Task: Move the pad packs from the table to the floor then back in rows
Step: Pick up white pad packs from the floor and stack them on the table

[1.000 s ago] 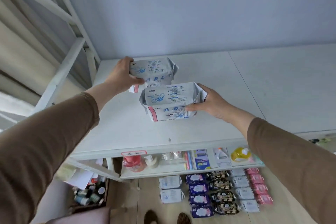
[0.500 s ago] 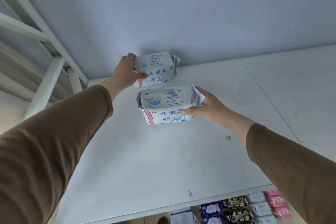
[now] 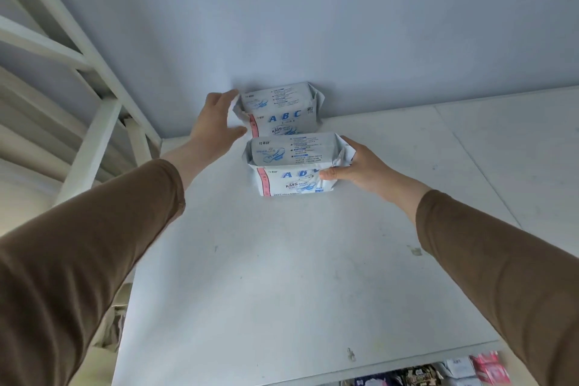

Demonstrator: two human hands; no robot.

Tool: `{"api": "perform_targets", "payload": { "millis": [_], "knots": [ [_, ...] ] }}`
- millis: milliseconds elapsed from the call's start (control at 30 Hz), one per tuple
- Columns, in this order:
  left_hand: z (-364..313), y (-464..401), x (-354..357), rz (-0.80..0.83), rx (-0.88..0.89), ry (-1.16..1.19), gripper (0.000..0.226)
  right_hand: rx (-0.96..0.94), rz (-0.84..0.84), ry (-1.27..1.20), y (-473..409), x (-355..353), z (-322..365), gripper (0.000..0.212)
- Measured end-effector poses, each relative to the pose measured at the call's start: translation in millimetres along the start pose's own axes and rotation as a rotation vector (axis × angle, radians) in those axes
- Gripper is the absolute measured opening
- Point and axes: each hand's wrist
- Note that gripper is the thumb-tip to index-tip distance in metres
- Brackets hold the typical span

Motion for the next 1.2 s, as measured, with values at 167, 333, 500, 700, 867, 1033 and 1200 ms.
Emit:
{"api": "perform_targets", "payload": {
  "millis": [167, 333, 500, 700, 867, 1033, 1200],
  "knots": [
    [17.9, 39.8, -19.8, 0.002, -0.051, -0.083, 0.054, -0.036, 0.015, 0.044, -28.3, -4.7, 7.3, 0.061],
    [15.7, 79.4, -19.1, 0.001, -0.086, -0.098, 0.045, -0.119, -0.015, 0.127, -53.7, -5.5, 6.7, 0.056],
    [-3.8, 122.9, -8.8, 0.002, -0.113, -0.152, 0.046, -0.043, -0.183, 0.242, -51.3, -0.8, -1.8, 0.056],
    [-40.0, 188.7, 0.7, 0.038, -0.165, -0.184, 0.044, 0.070, -0.295, 0.452, 4.1, 6.3, -16.3, 0.058],
    [-71.2, 245.0, 8.0, 0.085, -0.190, -0.213, 0.042, 0.007, -0.149, 0.703, 86.1, 12.8, -10.7, 0.052],
    [-98.9, 307.4, 8.5, 0.108, -0.098, -0.259, 0.043, -0.067, -0.106, 0.838, 180.1, 27.2, -8.3, 0.041],
    [-110.1, 389.5, 6.7, 0.092, 0.003, -0.232, 0.040, -0.152, -0.158, 0.848, 279.9, 54.3, -19.3, 0.037]
  ]
}}
Point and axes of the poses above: each hand's wrist, its own y-axis away from the middle knuckle, its own x-axis out of the palm, z = x × y, and after that the axes turned 1 degree about -x, right-handed
